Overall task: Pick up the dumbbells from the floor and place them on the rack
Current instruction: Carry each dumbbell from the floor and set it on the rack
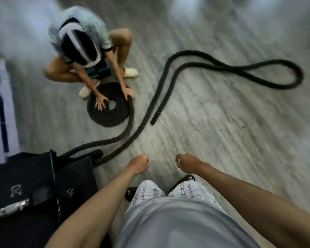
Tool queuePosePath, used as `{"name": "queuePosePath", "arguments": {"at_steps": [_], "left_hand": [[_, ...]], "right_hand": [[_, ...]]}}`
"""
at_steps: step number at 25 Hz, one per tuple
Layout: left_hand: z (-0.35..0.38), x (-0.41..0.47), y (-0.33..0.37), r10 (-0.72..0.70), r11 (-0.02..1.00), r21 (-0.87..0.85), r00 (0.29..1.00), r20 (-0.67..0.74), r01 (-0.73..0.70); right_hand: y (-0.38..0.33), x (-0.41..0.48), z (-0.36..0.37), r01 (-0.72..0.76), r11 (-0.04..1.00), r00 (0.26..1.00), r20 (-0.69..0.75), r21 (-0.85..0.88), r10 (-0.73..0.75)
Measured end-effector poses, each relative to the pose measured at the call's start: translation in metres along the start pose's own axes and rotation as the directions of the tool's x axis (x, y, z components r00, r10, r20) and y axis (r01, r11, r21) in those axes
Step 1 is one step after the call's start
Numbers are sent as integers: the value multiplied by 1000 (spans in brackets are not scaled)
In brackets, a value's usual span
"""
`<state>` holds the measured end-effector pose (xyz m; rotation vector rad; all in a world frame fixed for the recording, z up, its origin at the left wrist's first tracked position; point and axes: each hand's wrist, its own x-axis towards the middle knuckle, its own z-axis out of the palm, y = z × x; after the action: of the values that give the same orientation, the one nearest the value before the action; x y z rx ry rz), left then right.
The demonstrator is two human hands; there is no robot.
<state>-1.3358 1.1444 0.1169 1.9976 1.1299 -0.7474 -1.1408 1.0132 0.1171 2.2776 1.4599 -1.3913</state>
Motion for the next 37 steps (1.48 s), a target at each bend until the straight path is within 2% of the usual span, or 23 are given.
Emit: {"name": "queuePosePath", "arguments": {"at_steps": [3, 6, 11, 15, 18, 23, 25, 27, 28, 31, 33, 37], "left_hand": [[23, 24, 89, 104, 988, 103, 992, 76, -111], [39, 43, 160, 169, 960, 195, 971, 172, -201], [59, 79, 272, 205, 882, 353, 928, 310, -312], [78, 112, 360, 217, 763, 495, 886, 409, -415], [98, 130, 441, 236, 680, 539, 844, 481, -497], [137, 167, 574, 231, 529, 585, 768, 597, -614], [152, 179, 629, 203, 460, 613, 748, 632, -642], [167, 190, 685, 203, 359, 637, 723, 661, -683], [171, 190, 705, 213, 340, 630, 710, 671, -698], [201, 198, 768, 185, 195, 616, 645, 741, -764], [227, 198, 811, 167, 165, 611, 632, 756, -774], [288, 197, 888, 141, 108, 601, 611, 779, -792]], "right_hand": [[97, -50, 12, -116, 966, 987, -78, 230, 138], [170, -95, 33, -212, 867, 949, -115, 451, 292], [252, -161, 75, -318, 621, 838, -94, 716, 537], [302, -195, 103, -342, 394, 739, -15, 853, 674], [340, -212, 115, -322, 225, 659, 46, 920, 751], [410, -235, 98, -258, 4, 538, 141, 966, 831], [437, -248, 85, -273, -43, 491, 178, 961, 853], [468, -260, 77, -224, -147, 422, 232, 963, 876], [480, -265, 71, -200, -162, 401, 232, 966, 886], [521, -281, 63, -177, -228, 361, 279, 957, 890], [550, -290, 60, -135, -284, 330, 313, 949, 890], [617, -308, 74, -101, -324, 348, 338, 941, 874]]}}
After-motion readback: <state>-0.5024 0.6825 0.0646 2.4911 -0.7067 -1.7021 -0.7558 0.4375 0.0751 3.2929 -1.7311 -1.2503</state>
